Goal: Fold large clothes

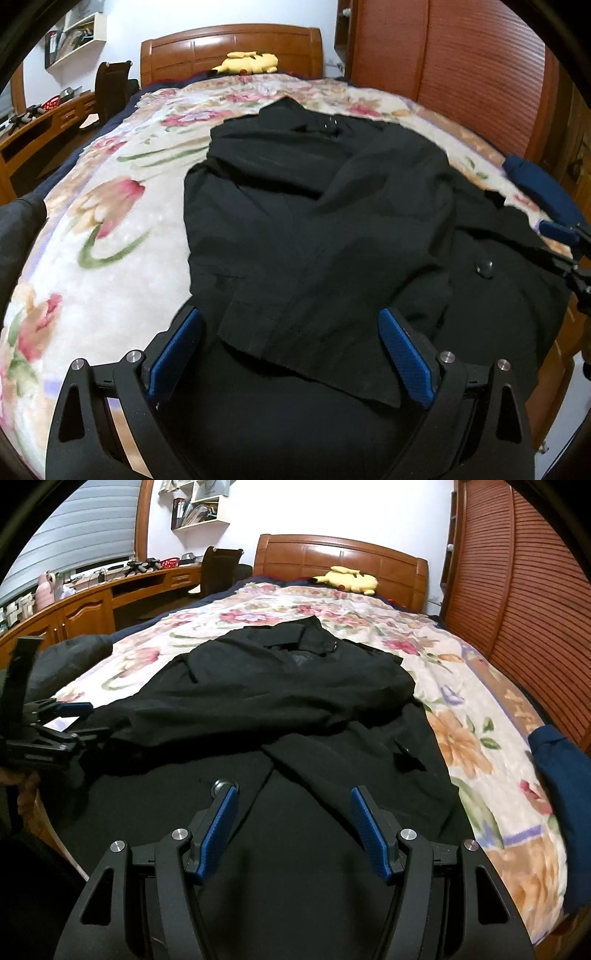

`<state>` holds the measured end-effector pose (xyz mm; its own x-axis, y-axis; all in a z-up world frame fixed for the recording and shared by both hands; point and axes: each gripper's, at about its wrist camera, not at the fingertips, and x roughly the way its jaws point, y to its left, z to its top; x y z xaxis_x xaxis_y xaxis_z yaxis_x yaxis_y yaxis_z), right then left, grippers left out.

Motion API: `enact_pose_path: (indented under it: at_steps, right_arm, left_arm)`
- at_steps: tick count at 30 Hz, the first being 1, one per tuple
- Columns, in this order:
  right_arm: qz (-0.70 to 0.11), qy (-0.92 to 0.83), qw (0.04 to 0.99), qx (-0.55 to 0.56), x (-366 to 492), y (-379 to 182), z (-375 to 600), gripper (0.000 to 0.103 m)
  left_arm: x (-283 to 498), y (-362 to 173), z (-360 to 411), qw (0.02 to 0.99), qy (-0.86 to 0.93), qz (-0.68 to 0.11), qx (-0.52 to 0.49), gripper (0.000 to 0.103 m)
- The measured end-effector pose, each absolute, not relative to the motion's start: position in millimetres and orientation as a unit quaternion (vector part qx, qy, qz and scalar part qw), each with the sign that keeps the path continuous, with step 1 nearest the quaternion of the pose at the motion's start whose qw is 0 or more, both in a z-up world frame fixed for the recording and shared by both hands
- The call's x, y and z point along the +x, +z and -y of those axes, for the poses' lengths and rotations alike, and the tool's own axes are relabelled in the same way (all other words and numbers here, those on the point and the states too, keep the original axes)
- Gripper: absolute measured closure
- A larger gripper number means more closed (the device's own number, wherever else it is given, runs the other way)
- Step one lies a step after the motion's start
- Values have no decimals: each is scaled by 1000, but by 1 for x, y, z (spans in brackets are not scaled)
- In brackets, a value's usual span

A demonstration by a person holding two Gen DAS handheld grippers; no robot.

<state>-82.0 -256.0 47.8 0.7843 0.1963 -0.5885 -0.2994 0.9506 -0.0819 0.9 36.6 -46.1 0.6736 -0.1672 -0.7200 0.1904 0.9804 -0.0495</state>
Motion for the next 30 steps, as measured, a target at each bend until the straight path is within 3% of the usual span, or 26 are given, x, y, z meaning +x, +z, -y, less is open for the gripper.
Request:
enact_pose_path:
  at_steps: [3, 6, 9, 10, 11, 13, 19, 21, 23, 25, 27, 28, 30]
  right_arm:
    - [-301, 131, 940, -90, -85, 44, 260, 38]
    - [-301, 130, 941, -88, -88, 39, 266, 38]
    - [-301, 131, 941, -78, -90, 37, 272, 38]
    - [-302, 130, 941, -76, -89, 36, 274, 38]
    - [-302, 130, 942, -73, -91, 35, 276, 38]
    - [-300, 128, 943, -71, -93, 34, 279, 38]
    - [-287, 123, 948, -56, -108, 38, 301, 38]
    - [-282, 121, 951, -49, -114, 40, 311, 38]
    - [-278, 118, 952, -41, -118, 41, 322, 38]
    - [-278, 114, 953, -34, -121, 39, 331, 38]
    - [-280, 108, 953, -27, -121, 36, 340, 38]
    - [-282, 106, 953, -25, -121, 34, 344, 38]
    - [-286, 99, 953, -22, -120, 31, 351, 38]
  left_arm:
    - [-1, -46, -36, 913, -110, -394, 9, 20]
    - [-3, -47, -36, 911, -113, -397, 9, 41]
    - [-6, -47, -33, 909, -127, -397, 18, 66]
    - [-7, -46, -33, 909, -129, -395, 19, 83]
    - [-9, -43, -33, 911, -129, -391, 21, 90]
    - [-14, -36, -36, 920, -116, -374, 24, 91]
    - [-28, -17, -57, 939, -79, -335, -3, 90]
    - [-31, -19, -61, 937, -77, -342, -8, 81]
    - [-38, -20, -64, 939, -69, -338, -1, 63]
    - [-46, -18, -67, 941, -69, -330, 7, 55]
    - [-52, -16, -71, 942, -73, -326, 4, 36]
    - [-58, -14, -76, 944, -75, -321, -1, 21]
    - [-62, -12, -81, 946, -76, -315, -3, 19]
